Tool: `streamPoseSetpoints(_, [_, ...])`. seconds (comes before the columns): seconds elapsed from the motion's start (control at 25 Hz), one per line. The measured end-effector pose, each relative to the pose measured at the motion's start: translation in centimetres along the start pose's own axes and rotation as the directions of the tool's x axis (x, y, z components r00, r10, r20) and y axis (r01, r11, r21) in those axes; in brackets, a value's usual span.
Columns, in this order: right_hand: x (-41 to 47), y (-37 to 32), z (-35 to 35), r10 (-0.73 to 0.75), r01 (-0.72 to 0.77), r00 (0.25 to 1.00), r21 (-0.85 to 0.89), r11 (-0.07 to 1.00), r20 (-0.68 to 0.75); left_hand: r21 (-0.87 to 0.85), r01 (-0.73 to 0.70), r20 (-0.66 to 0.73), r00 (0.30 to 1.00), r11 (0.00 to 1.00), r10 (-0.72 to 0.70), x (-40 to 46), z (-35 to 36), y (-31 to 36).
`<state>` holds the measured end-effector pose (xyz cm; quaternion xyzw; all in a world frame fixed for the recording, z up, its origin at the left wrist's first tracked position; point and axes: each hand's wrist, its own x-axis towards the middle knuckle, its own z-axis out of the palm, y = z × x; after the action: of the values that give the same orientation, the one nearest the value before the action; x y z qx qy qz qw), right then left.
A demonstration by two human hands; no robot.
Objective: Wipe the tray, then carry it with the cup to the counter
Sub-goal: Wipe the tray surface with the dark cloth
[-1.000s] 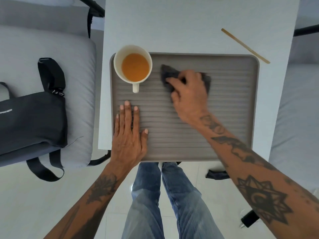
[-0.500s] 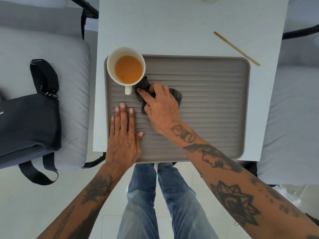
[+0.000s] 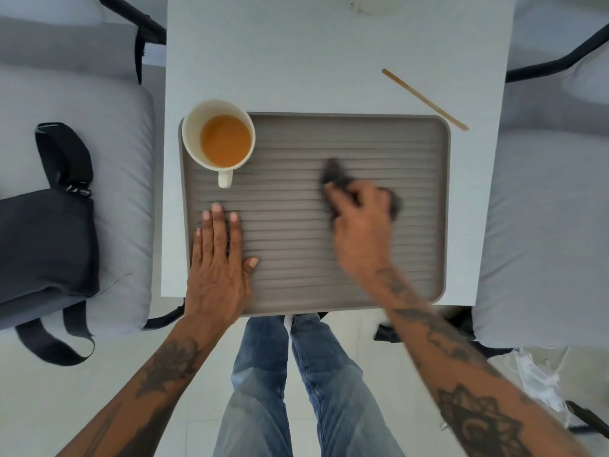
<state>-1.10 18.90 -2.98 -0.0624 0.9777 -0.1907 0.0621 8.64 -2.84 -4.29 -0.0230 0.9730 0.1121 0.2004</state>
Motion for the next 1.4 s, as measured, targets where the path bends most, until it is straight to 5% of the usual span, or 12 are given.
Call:
streamPoseSetpoints(0.08, [-3.0, -6.3, 2.5, -0.182, 0.173, 0.974, 0.08, 0.982, 0.132, 0.02, 0.001, 0.059, 0.998, 1.0, -0.002, 0.0, -0.7, 0.0])
streamPoseSetpoints(0.16, [-4.7, -9.3, 3.2, -0.207, 0.176, 0.952, 0.15, 0.973, 0.225, 0.009, -0.023, 0.108, 0.994, 1.0, 0.022, 0.1, -1.3, -0.4])
streamPoseSetpoints(0.44, [-5.9, 0.9, -2.4, -0.189, 0.188, 0.942, 0.031, 0.982, 0.278, -0.054, -0.056, 0.299, 0.952, 0.997, 0.07, 1.0, -3.4, -3.0])
streamPoseSetpoints(0.56, [-6.9, -0.5, -1.5, -0.251, 0.244, 0.933, 0.058, 0.968, 0.257, -0.045, -0.051, 0.306, 0.95, 0.998, 0.062, 1.2, -3.4, -2.8])
streamPoseSetpoints(0.76, [-7.5, -9.1, 3.4, -0.489, 0.431, 0.784, 0.231, 0.872, 0.383, -0.029, -0.1, 0.303, 0.947, 0.995, 0.104, 1.1, -3.4, -2.9])
streamPoseSetpoints(0.92, [-8.0, -2.7, 1.0, -0.444, 0.394, 0.829, 0.209, 0.895, 0.341, -0.025, -0.102, 0.378, 0.92, 0.994, 0.104, 1.3, -3.8, -3.2])
streamPoseSetpoints(1.12, [-9.3, 5.8, -2.8, -0.215, 0.214, 0.934, 0.036, 0.976, 0.285, -0.009, -0.091, 0.342, 0.936, 0.996, 0.088, 1.0, -3.5, -2.8])
streamPoseSetpoints(1.24, [-9.0, 2.3, -1.0, -0.226, 0.219, 0.945, 0.058, 0.974, 0.236, -0.006, -0.073, 0.327, 0.942, 0.997, 0.071, 0.8, -3.2, -2.4])
streamPoseSetpoints(1.4, [-7.0, -4.8, 1.2, -0.343, 0.246, 0.869, 0.289, 0.925, 0.358, -0.071, -0.041, 0.356, 0.932, 0.997, 0.064, 1.4, -4.4, -2.1])
